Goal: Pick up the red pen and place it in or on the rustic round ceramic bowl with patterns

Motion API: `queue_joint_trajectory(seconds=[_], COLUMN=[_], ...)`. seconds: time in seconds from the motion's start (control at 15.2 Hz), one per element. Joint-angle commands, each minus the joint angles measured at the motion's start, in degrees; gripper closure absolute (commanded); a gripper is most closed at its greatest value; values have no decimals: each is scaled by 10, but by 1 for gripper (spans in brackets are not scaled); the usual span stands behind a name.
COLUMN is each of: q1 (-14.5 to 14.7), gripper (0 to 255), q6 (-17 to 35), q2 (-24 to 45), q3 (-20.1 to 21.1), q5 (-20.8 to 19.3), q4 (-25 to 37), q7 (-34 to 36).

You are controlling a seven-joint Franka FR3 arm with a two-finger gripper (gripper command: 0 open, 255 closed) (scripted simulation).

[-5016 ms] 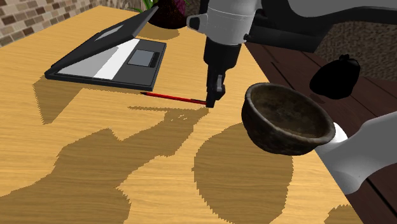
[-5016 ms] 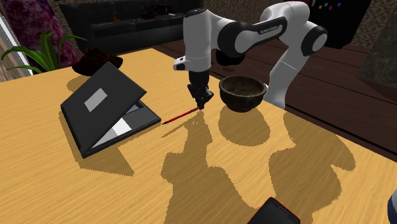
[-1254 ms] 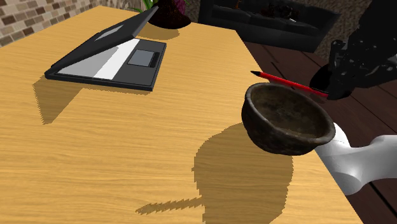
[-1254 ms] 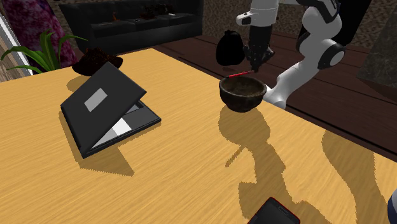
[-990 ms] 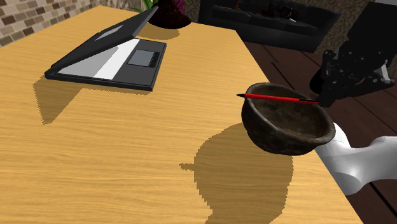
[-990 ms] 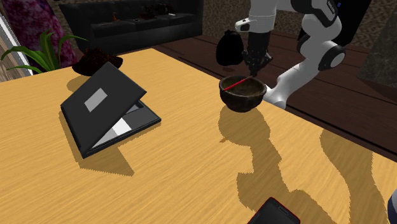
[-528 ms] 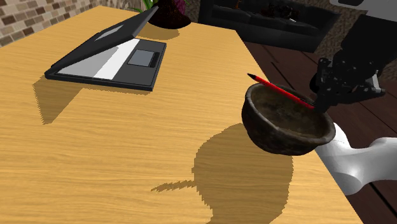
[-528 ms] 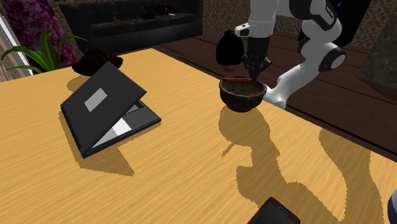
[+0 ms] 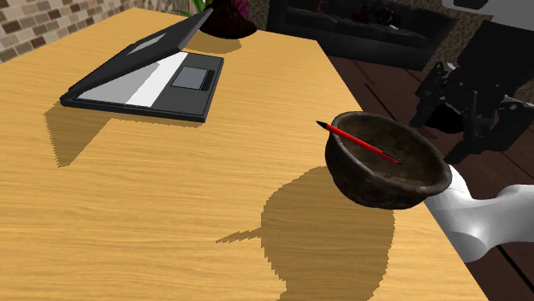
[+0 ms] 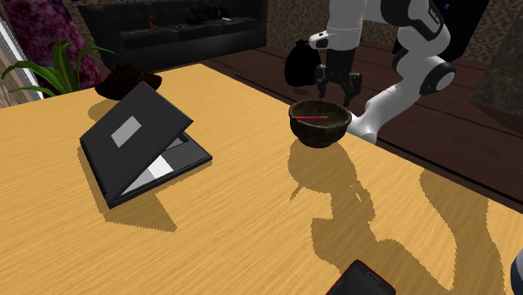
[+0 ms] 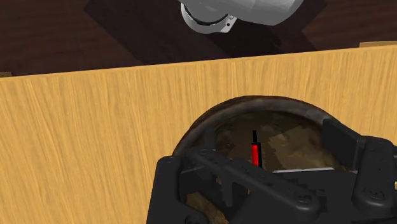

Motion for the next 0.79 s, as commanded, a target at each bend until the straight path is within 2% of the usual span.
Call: queue_joint_trajectory(seconds=[0.0, 0.26, 0.73], q1=[0, -4, -4], gripper=[0, 0, 0], q6=[0, -51, -51], q2=[0, 56, 56], q3=[0, -6, -6], q5=[0, -7, -7], q4=[0, 107, 107], q7=[0, 5, 5])
